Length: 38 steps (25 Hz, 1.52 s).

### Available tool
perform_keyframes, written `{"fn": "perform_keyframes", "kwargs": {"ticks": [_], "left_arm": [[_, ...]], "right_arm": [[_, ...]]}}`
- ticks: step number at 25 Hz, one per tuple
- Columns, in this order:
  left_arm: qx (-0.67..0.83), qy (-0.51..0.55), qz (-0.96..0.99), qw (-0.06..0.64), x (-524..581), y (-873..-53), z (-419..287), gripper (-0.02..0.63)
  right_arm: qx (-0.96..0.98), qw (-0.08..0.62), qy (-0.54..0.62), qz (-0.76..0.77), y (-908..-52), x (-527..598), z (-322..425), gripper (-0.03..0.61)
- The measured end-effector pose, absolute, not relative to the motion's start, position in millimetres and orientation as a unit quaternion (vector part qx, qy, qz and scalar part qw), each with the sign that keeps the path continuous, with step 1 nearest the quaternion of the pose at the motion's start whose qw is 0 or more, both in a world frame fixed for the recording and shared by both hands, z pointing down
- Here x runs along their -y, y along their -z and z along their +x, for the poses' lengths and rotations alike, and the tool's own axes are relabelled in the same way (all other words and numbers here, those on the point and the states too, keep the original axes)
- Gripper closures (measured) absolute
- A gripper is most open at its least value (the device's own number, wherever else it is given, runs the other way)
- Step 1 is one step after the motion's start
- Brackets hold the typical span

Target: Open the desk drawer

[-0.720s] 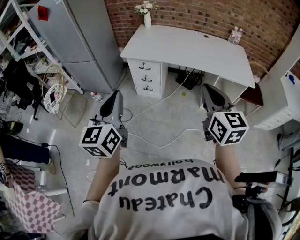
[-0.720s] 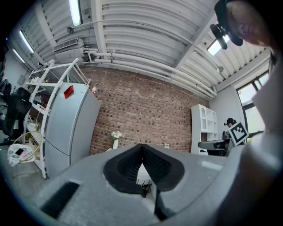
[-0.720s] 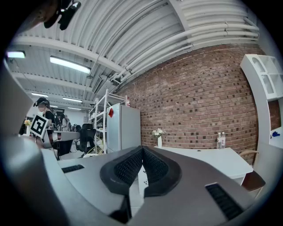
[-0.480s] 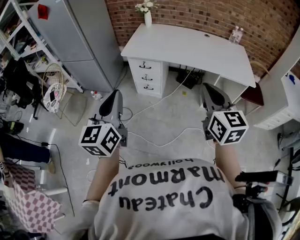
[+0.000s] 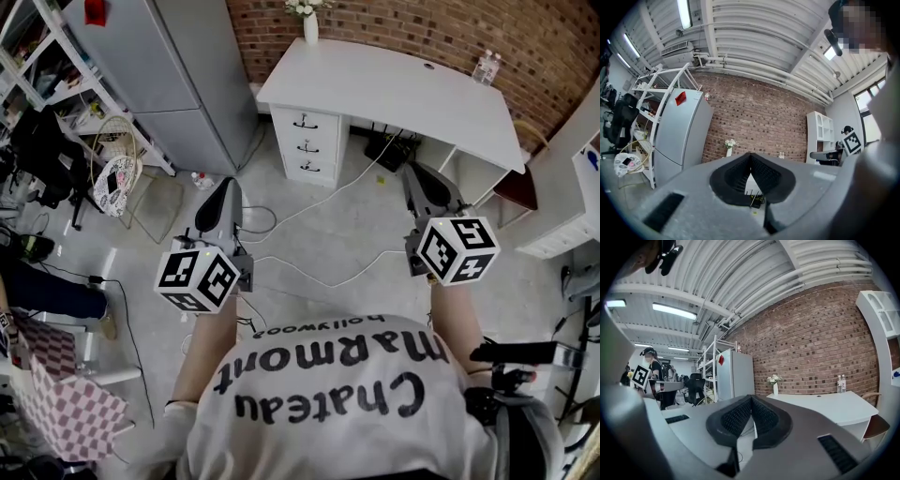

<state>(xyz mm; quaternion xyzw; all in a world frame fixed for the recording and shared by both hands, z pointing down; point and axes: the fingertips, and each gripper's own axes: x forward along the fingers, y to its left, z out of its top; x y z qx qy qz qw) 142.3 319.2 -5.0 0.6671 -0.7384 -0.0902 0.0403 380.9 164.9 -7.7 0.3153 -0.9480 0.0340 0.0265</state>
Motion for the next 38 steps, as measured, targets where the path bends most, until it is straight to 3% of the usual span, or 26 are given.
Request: {"fn": "perform_keyframes", "kwargs": {"ticks": [13, 38], "left_arm": [[0.752, 0.099, 0.647, 0.079, -319.9, -33.9, 97.8, 0.598], [0.756, 0.090, 0.646, 0.046, -132.4, -13.3, -21.4, 0.598]], "right_arm": [[0.957, 0.065, -0.043, 0.279, -27.3, -150.7, 318.3, 0.568], [0.965, 0.045, -0.035, 0.256, -11.6, 43.9, 188.4, 0.568]]}}
